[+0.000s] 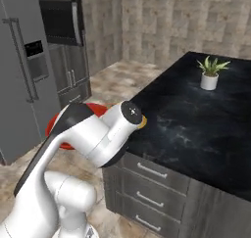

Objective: Remove the pear from the bowl and place it on the small plate. Then place the bowl with only the steak in the microwave, close the door, and press the start button to microwave the steak.

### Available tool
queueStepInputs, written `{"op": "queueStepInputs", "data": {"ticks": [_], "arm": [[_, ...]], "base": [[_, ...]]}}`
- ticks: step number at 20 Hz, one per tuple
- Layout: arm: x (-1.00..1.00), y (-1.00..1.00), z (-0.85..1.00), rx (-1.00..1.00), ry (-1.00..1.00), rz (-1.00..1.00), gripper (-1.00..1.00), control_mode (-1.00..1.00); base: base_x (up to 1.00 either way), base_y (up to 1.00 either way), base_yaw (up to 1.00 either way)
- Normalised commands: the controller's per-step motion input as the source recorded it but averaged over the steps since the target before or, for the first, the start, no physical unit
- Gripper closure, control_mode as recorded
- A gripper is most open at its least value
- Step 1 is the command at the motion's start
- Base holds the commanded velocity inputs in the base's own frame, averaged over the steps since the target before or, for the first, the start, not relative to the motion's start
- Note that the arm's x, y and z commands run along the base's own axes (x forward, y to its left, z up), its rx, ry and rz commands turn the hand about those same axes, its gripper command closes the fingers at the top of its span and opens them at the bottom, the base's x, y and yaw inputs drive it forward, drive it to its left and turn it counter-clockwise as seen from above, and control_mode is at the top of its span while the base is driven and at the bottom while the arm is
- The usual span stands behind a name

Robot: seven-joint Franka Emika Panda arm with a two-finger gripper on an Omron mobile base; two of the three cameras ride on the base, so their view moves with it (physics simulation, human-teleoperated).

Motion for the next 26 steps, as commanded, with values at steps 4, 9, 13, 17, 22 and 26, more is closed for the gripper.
{"op": "queueStepInputs", "data": {"ticks": [4, 9, 13, 17, 22, 26], "arm": [[0.0, 0.0, 0.0, 0.0, 0.0, 0.0, 1.0, 1.0], [0.0, 0.0, 0.0, 0.0, 0.0, 0.0, 1.0, 1.0], [0.0, 0.0, 0.0, 0.0, 0.0, 0.0, 1.0, 1.0], [0.0, 0.0, 0.0, 0.0, 0.0, 0.0, 1.0, 1.0], [0.0, 0.0, 0.0, 0.0, 0.0, 0.0, 1.0, 1.0], [0.0, 0.0, 0.0, 0.0, 0.0, 0.0, 1.0, 1.0]], "base": [[0.58, 0.98, 0.43], [0.89, 1.0, 0.16], [0.85, 0.88, -0.09], [0.83, 0.61, -0.37], [0.96, 0.5, -0.43], [1.0, 0.3, -0.41]]}}
